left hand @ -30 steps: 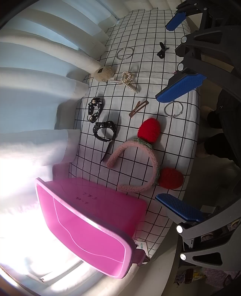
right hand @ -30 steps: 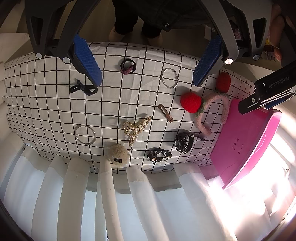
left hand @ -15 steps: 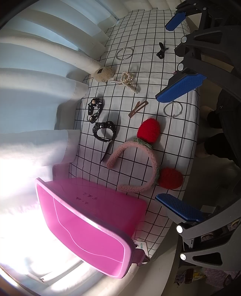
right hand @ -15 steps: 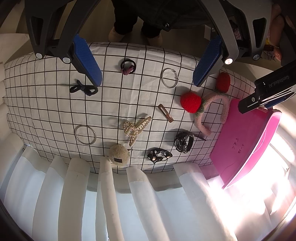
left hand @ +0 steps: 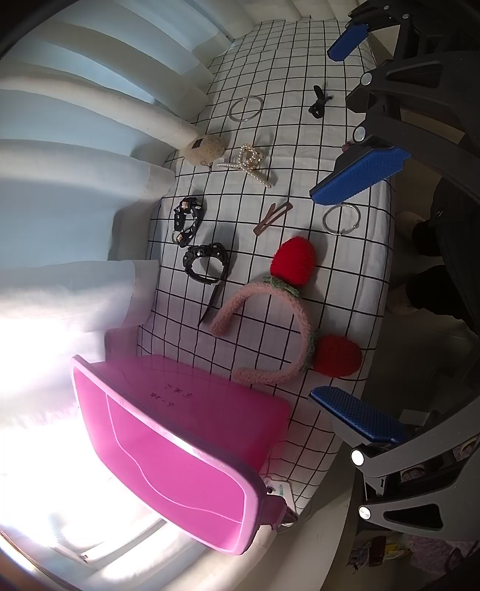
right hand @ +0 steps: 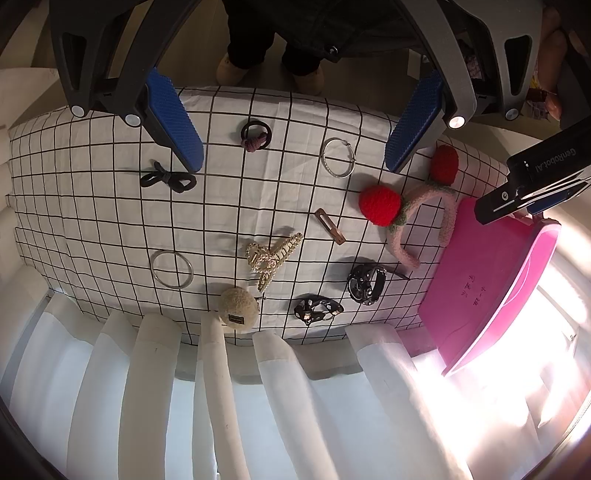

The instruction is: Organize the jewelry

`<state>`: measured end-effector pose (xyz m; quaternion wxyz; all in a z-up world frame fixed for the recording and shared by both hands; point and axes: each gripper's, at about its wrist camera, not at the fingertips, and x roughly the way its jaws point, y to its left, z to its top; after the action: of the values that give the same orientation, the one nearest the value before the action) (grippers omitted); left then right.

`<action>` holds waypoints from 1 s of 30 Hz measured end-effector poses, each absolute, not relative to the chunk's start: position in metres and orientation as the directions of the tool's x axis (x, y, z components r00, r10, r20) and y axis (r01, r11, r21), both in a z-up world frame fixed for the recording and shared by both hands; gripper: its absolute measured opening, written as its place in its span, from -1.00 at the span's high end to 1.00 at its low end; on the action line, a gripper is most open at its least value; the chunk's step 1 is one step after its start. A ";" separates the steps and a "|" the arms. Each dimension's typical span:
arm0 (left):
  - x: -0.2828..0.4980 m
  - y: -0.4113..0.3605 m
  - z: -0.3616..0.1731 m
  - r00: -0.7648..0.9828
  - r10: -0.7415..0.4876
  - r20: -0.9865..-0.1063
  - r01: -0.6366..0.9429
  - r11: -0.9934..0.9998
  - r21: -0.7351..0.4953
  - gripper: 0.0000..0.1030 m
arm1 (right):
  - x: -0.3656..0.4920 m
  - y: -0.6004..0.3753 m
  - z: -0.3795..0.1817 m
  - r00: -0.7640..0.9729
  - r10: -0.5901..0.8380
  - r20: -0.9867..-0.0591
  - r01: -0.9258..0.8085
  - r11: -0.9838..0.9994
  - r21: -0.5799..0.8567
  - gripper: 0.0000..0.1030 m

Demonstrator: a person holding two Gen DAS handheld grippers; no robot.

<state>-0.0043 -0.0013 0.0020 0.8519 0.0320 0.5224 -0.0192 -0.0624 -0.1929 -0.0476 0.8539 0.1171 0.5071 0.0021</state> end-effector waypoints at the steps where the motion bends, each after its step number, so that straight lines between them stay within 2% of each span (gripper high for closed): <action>1: -0.007 -0.001 0.002 0.455 0.000 -0.891 0.065 0.997 0.034 -0.88 | -0.063 -0.192 -0.047 0.486 0.123 -0.865 0.114 0.973 0.202 -0.83; 11: -0.012 0.004 0.002 0.450 0.006 -0.893 0.056 0.998 0.035 -0.88 | -0.067 -0.192 -0.046 0.487 0.133 -0.863 0.108 0.972 0.210 -0.83; 17: -0.014 0.013 -0.010 0.437 0.001 -0.900 0.043 0.999 0.022 -0.88 | -0.071 -0.209 -0.055 0.493 0.169 -0.854 0.142 0.952 0.270 -0.83; 26: -0.027 0.049 -0.075 0.361 0.006 -0.933 -0.032 0.999 -0.006 -0.88 | -0.091 -0.242 -0.106 0.499 0.176 -0.849 0.182 0.936 0.301 -0.83; 30: -0.032 0.056 -0.092 0.401 -0.005 -0.916 -0.075 0.996 -0.038 -0.88 | -0.097 -0.255 -0.127 0.511 0.149 -0.847 0.183 0.943 0.276 -0.83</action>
<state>-0.0316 0.0556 -0.0925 0.8361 -0.0364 0.5469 0.0207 -0.0973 -0.2553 -0.1268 0.8527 0.1678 0.4946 -0.0099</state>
